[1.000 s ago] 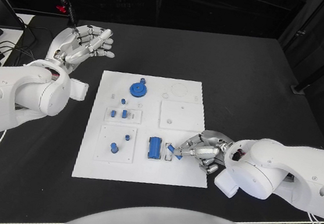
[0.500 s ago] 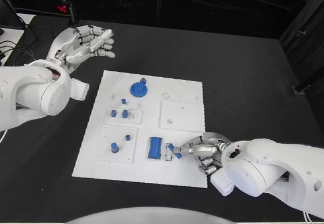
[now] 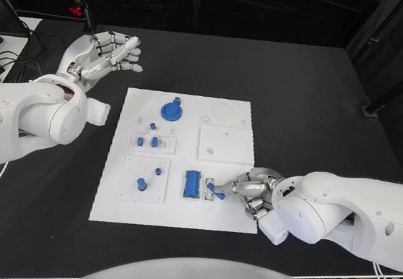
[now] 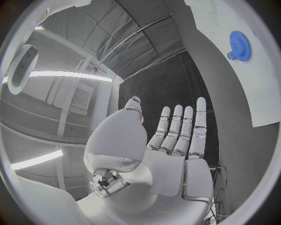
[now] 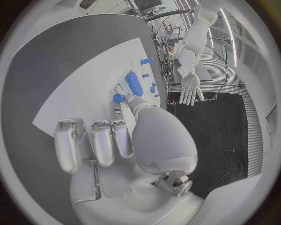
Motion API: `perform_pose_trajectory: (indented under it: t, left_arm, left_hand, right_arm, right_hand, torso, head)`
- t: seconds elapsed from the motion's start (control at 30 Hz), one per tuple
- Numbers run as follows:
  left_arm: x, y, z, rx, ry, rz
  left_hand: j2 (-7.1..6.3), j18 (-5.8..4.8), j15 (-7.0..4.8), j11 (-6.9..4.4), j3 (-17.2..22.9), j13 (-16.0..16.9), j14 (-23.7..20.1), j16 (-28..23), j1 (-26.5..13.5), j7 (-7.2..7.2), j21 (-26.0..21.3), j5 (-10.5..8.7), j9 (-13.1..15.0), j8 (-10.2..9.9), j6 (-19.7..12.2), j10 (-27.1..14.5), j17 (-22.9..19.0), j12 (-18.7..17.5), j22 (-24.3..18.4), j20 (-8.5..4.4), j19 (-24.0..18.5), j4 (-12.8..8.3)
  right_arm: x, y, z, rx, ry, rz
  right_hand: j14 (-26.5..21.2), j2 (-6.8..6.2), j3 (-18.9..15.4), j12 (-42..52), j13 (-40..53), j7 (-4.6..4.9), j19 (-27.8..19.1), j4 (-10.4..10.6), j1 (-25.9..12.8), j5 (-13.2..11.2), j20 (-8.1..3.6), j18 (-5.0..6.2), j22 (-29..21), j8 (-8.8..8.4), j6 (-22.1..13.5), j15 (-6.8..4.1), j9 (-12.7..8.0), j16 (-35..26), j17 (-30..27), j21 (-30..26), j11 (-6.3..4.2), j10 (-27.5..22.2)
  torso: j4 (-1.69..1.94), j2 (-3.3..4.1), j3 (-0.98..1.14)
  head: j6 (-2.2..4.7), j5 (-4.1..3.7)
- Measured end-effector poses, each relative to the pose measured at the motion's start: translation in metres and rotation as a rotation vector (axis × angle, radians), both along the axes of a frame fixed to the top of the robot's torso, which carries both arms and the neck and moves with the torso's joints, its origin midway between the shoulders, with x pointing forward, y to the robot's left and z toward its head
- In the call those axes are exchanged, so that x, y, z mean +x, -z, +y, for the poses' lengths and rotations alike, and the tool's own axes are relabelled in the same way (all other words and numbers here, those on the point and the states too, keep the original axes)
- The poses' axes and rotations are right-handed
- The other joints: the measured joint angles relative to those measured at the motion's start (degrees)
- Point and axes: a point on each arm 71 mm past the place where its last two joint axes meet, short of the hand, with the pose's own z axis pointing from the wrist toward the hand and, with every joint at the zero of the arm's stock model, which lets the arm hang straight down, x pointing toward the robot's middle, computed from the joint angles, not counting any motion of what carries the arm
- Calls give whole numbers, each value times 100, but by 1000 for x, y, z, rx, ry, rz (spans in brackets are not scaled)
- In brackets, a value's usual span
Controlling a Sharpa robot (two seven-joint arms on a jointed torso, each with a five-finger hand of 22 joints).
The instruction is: Assemble the parts on the task board
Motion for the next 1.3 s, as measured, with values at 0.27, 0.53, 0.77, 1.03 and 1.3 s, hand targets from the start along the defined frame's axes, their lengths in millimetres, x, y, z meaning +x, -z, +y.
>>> perform_pose_trajectory:
  t: [0.27, 0.53, 0.77, 1.03, 1.3]
  left_arm:
    - [0, 0, 0, 0, 0, 0]
    - [0, 0, 0, 0, 0, 0]
    - [0, 0, 0, 0, 0, 0]
    - [0, 0, 0, 0, 0, 1]
    - [0, 0, 0, 0, 0, 1]
  left_hand:
    - [0, 0, 0, 0, 0, 0, 0, 0, 0, 0, 0, 0, 0, 0, 0, 0, 0, 0, 0, 0, 0, 0]
    - [0, 0, 0, 0, 0, 0, 0, 0, 0, 0, 0, 0, 0, 0, 0, 0, 0, 0, 0, 0, 0, 0]
    - [0, 0, 0, 0, 0, 0, 0, 0, 0, 0, 0, 0, 0, -1, 0, 0, 0, 0, -1, 0, 0, 0]
    - [0, -1, 0, 0, 0, 0, 0, 0, 0, 0, 0, 0, 0, -1, 0, 0, 1, 0, -1, 0, 0, 0]
    - [0, 0, 0, 0, 0, 0, 0, 0, 0, 0, 0, 0, 1, -1, 0, 0, 1, 0, -1, 0, 0, 0]
  right_arm:
    - [0, 0, 3, 0, 4, 3]
    - [0, 0, 4, 1, 13, 4]
    - [0, 0, 4, -1, 21, 4]
    - [0, 0, 6, -1, 19, 7]
    - [0, 1, 7, -4, 19, 11]
  right_hand:
    - [0, 0, -37, 0, 0, -21, 0, 37, 0, 0, 0, 0, 0, 0, 60, 0, -7, 0, 0, 0, -18, 17]
    - [0, 0, -37, 0, 0, -24, 0, 37, 0, 0, 0, 0, 0, 0, 99, 0, -8, 0, 0, 0, -22, 21]
    - [0, 0, -37, 0, 0, -24, 0, 37, 0, 0, 0, 0, 0, -23, 99, 0, -8, 0, 0, 0, -43, 0]
    - [-22, -93, -203, 0, 0, -5, 0, 140, -167, 0, 0, -1, 0, -102, 119, -22, -37, 0, 0, 0, -43, 0]
    - [-21, -203, -424, 0, 0, -1, 0, 234, -340, -45, 0, 0, 0, -179, 163, -22, -55, 0, 0, 0, -43, 0]
  torso:
    - [0, 0, -1]
    - [1, -1, -1]
    - [1, -2, -2]
    - [1, -2, -1]
    - [2, -4, -2]
  head:
    - [0, -2]
    - [0, -5]
    - [0, -4]
    - [0, -20]
    - [0, -8]
